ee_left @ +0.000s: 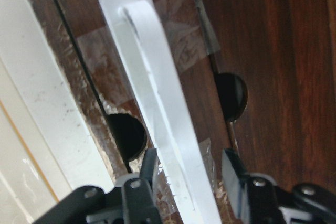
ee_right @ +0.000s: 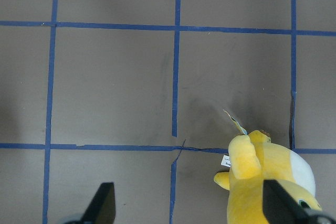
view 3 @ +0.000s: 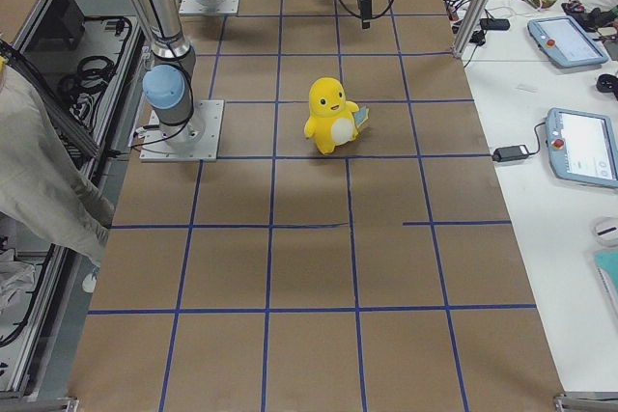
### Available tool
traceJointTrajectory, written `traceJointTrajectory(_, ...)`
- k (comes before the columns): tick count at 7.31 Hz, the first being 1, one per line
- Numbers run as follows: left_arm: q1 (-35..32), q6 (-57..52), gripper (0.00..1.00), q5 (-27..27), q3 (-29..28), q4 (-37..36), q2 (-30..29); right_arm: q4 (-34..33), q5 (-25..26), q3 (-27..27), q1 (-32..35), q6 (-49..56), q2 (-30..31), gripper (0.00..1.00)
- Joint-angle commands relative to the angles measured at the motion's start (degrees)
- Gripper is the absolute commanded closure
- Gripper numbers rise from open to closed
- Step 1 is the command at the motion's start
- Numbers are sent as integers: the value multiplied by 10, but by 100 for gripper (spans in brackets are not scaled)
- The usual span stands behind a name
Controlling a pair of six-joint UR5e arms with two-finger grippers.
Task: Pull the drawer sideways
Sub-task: 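Lower the left gripper onto the white drawer handle and close on it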
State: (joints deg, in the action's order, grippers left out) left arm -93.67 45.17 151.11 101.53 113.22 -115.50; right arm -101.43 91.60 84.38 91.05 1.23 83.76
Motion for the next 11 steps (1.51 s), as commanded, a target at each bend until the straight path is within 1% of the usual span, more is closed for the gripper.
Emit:
traceJointTrajectory(1,1,9,53,15,1,14,-3,0,0,0,0,0,0,0)
traceJointTrajectory(2,1,12,54,16,1,14,-4,0,1,0,0,0,0,0)
traceJointTrajectory(3,1,12,60,16,1,14,-5,0,1,0,0,0,0,0)
traceJointTrajectory(5,1,12,81,16,-2,13,-10,0,1,0,0,0,0,0)
traceJointTrajectory(6,1,12,88,16,-3,13,-10,0,1,0,0,0,0,0)
traceJointTrajectory(11,-15,16,88,15,-5,9,-12,0,0,0,0,0,0,0)
